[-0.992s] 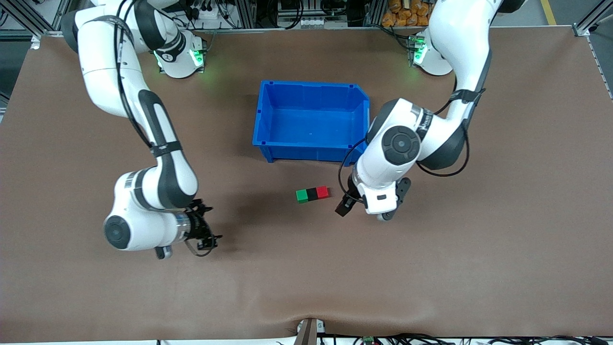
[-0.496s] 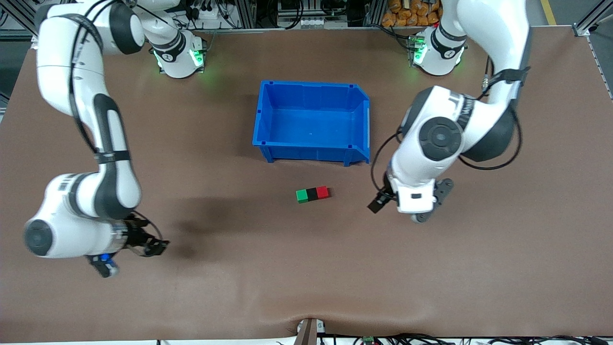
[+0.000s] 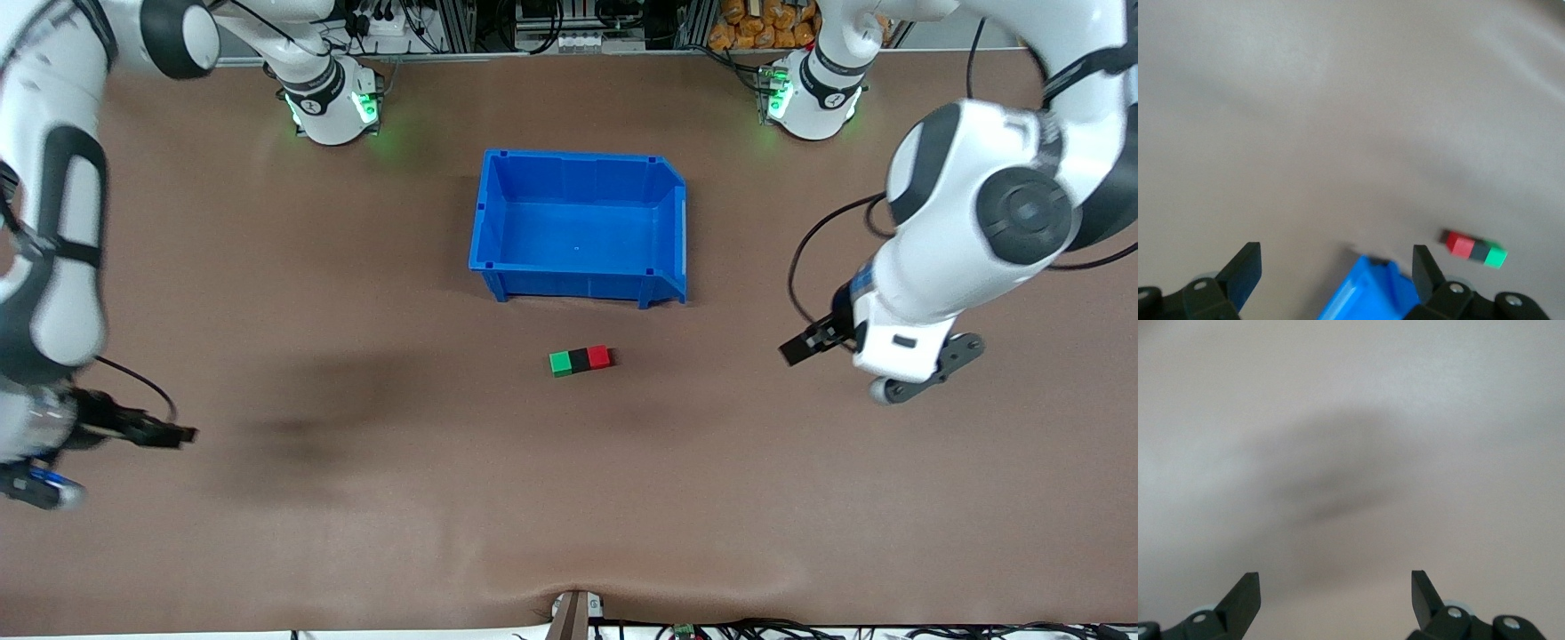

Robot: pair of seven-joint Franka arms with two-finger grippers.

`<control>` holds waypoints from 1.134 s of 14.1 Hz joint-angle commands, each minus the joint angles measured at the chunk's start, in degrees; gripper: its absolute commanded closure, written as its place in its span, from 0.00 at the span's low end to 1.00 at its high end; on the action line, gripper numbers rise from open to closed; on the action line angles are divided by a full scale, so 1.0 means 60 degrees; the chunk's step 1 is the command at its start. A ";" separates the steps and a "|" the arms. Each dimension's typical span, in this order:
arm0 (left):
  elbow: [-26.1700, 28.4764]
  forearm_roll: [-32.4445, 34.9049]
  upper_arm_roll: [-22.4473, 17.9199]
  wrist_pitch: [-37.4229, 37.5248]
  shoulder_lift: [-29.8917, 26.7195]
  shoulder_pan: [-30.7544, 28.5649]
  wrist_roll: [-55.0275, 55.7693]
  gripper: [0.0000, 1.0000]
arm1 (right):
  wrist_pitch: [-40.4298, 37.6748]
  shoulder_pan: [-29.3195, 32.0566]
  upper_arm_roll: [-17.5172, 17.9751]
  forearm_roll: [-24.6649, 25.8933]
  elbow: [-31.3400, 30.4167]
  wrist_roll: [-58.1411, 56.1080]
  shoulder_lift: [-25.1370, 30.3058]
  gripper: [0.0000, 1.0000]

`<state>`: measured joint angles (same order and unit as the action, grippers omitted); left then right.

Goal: Attach green and red cubes to black cube

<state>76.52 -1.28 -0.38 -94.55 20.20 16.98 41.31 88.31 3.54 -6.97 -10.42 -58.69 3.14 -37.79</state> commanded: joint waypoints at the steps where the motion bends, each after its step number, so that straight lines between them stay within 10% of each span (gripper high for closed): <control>1: 0.0225 0.0184 0.0063 0.0377 -0.0625 -0.0353 -0.1226 0.00 | -0.2052 0.0172 0.0196 0.0533 -0.0647 -0.0875 0.1827 0.00; 8: 0.0225 0.0726 0.0107 0.0949 -0.1548 -0.0442 -0.3029 0.00 | -0.0040 0.0041 0.0327 0.1237 -0.6137 -0.0832 0.6428 0.00; 16: 0.0386 0.0726 0.0136 0.1286 -0.2281 -0.0442 -0.3940 0.00 | -0.0478 -0.0107 0.0283 0.2527 -0.4046 -0.0729 0.5830 0.00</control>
<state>76.76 1.75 0.17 -87.38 9.08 14.37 19.00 87.31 2.16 -5.20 3.86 -84.48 -1.44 -1.21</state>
